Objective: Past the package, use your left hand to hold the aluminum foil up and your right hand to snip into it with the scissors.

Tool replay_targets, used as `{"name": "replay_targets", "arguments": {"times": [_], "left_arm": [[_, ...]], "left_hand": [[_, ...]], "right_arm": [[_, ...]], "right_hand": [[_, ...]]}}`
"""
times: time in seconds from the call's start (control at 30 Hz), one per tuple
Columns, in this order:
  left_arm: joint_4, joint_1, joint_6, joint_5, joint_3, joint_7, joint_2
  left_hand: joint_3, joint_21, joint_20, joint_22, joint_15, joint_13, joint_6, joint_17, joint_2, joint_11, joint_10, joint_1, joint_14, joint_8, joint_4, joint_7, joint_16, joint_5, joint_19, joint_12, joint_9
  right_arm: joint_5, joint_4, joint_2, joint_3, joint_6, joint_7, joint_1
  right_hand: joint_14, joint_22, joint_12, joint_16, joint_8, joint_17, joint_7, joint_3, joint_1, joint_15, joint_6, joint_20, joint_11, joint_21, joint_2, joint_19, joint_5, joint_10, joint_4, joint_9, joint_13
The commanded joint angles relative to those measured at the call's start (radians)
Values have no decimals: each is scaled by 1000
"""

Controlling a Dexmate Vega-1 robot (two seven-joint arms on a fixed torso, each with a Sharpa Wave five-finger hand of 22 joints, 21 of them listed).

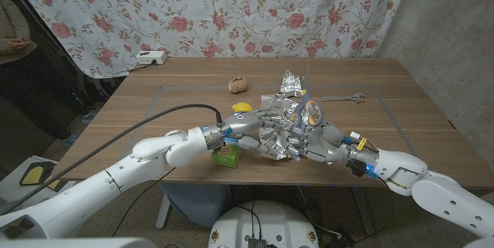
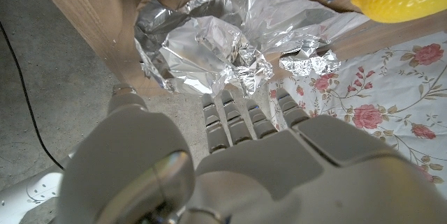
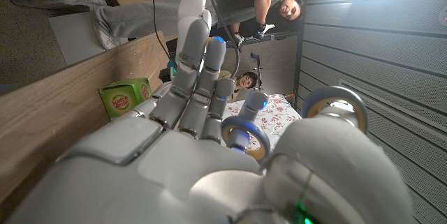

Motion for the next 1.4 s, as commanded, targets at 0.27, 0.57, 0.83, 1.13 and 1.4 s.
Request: {"name": "replay_targets", "arguments": {"times": [0.27, 0.57, 0.83, 1.13, 1.4], "left_arm": [[16, -20, 25, -14, 34, -35, -15], [25, -27, 41, -17, 47, -52, -20], [35, -36, 50, -21, 60, -66, -24], [40, -45, 64, -11, 74, -77, -27], [37, -41, 84, 12, 80, -69, -22]], "left_hand": [[0, 10, 9, 1, 72, -6, 26, -2, 2, -19, 7, 7, 51, 6, -12, 0, 3, 7, 34, 5, 3], [1, 12, 17, 0, 111, -12, 39, -7, 5, -39, 3, 15, 111, 7, -19, -12, 9, 6, 55, 4, 3], [3, 12, 22, 0, 88, -13, 57, -8, 9, -45, 26, 17, 153, 11, -22, -15, 13, 4, 66, 14, 3], [40, 13, 12, 1, 22, -9, 92, -9, 53, -65, 65, 74, 248, 14, -50, -15, 22, -3, 89, 31, 4], [99, 20, -4, 2, -85, 1, 123, -13, 99, -76, 117, 157, 376, 16, -97, -23, 27, -11, 137, 50, 6]], "right_arm": [[5, 1, -4, 14, 0, 8, -10], [8, 7, -3, 17, -4, 16, -7], [8, 14, 2, 18, -5, 24, -5], [7, 14, 3, 24, -5, 22, -8], [12, 13, 5, 24, -13, 20, -5]], "right_hand": [[1, 2, -2, -1, 4, 7, 78, -11, 16, -78, -65, -31, -9, -6, 0, 9, -4, 5, 3, -3, 1], [1, 4, 0, -4, 6, 7, 77, -14, 19, -78, -67, -31, -8, -6, 4, 9, -4, 5, 5, 0, 7], [1, 4, -2, -6, 6, 8, 78, -16, 20, -77, -66, -32, -8, -7, 5, 9, -4, 5, 6, 0, 6], [4, 6, -2, -10, 4, 10, 76, -23, 26, -77, -65, -32, -9, -9, 10, 9, -5, 6, 9, -2, 11], [5, 5, -3, -12, 6, 13, 77, -29, 29, -78, -67, -34, -10, -12, 14, 10, -6, 7, 13, 1, 12]]}}
